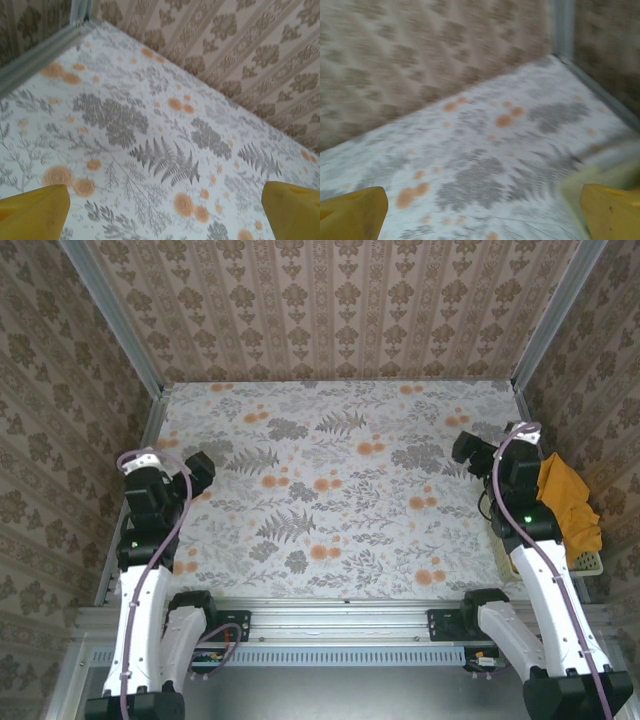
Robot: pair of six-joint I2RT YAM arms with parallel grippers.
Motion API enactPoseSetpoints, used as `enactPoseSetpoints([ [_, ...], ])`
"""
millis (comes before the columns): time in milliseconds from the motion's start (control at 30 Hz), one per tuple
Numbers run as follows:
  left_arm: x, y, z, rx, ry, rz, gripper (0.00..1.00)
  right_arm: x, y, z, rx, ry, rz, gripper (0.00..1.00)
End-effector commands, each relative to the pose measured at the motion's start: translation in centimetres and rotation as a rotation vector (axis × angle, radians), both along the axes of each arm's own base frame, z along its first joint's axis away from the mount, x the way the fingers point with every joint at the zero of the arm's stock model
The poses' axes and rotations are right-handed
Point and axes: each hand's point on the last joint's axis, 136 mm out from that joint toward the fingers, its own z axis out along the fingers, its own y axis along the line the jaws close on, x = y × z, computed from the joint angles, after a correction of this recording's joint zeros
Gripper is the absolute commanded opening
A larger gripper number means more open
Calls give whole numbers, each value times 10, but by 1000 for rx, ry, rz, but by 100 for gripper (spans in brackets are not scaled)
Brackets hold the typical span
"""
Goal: Fold the inside-out t-shirt
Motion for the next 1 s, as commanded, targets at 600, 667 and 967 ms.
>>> enactPoseSetpoints([
  [600, 1, -47, -48, -9, 258, -219, 100, -99, -157, -161, 228, 637, -799, 100],
  [667, 0, -46, -47, 1, 255, -213, 100, -96, -160, -176, 263, 659, -809, 100],
  [967, -3, -43, -42, 11, 237, -199, 100, -74, -154, -225, 391, 682, -766, 95],
])
